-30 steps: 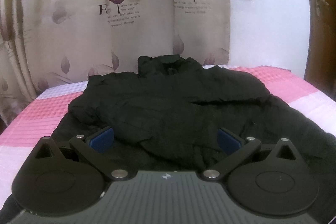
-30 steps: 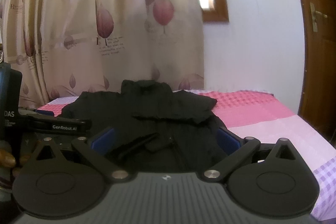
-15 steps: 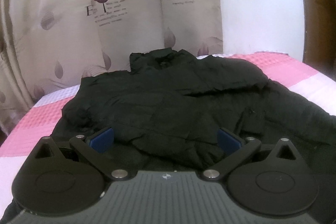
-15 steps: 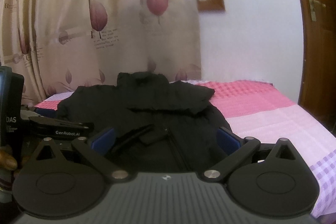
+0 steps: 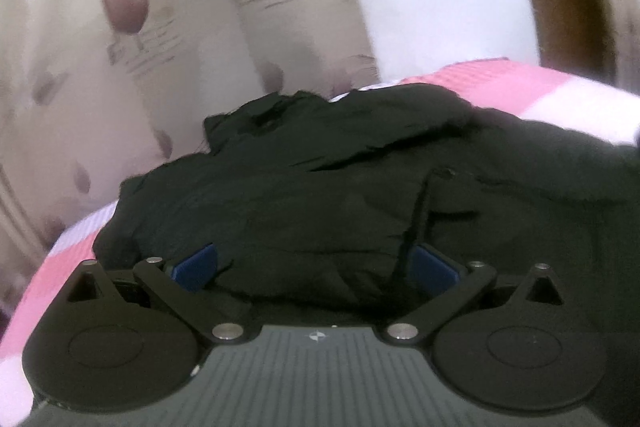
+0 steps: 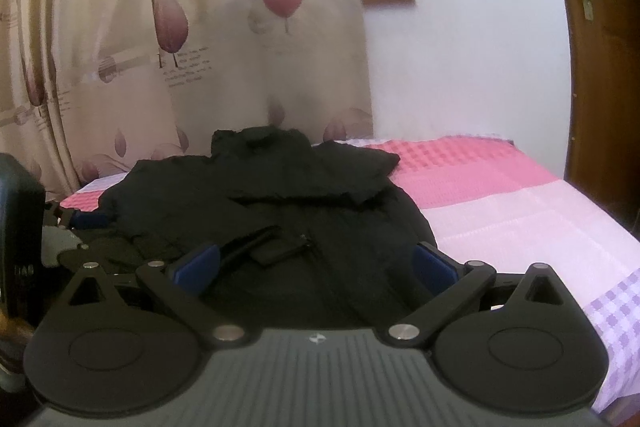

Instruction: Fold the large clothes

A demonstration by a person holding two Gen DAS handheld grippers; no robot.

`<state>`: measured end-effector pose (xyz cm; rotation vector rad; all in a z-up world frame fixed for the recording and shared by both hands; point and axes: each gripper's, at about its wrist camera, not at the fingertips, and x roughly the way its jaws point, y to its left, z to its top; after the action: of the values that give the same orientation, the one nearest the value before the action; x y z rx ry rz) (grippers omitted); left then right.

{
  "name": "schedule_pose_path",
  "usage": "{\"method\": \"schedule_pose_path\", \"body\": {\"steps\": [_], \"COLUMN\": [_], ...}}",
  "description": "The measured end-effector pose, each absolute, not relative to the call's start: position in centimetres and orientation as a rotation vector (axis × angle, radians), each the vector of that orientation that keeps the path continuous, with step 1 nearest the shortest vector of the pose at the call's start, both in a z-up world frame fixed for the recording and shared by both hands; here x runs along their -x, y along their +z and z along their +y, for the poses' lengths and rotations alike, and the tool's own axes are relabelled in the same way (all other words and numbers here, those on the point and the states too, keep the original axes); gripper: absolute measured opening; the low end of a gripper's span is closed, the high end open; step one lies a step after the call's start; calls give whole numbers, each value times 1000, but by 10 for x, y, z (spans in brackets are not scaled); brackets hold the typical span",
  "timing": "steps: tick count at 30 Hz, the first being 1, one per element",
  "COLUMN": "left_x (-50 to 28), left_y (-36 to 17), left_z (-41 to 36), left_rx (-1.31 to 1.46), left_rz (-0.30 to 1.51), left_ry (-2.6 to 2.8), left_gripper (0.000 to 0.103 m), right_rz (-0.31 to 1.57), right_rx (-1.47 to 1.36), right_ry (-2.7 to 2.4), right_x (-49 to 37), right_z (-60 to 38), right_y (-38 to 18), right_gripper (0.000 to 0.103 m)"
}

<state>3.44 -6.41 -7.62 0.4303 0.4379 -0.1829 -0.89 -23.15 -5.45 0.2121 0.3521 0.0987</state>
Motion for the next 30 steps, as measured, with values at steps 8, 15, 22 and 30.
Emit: {"method": "schedule_pose_path", "body": {"steps": [8,15,22,30], "left_x": [-41,-68,-81,-104], "left_y": [-94,-107,-81,17], "left_z": [-88,-100,-74,60], "left_rx": [-582,-645,-535,-273], "left_rz": [436,535,468,344], "left_ry": [-242,-274,-137,227], "left_gripper": [86,59,21,17], "right_rz": [373,392,402,404], "right_rx": [-233,-252,-251,-220], "right_ry": [90,76,55,54], "right_x": [3,-1,-2,-1], "right_z": [-237,-243,-245,-235], "right_y": [-61,-67,-67,-60], "right_gripper": [103,103,103,103]}}
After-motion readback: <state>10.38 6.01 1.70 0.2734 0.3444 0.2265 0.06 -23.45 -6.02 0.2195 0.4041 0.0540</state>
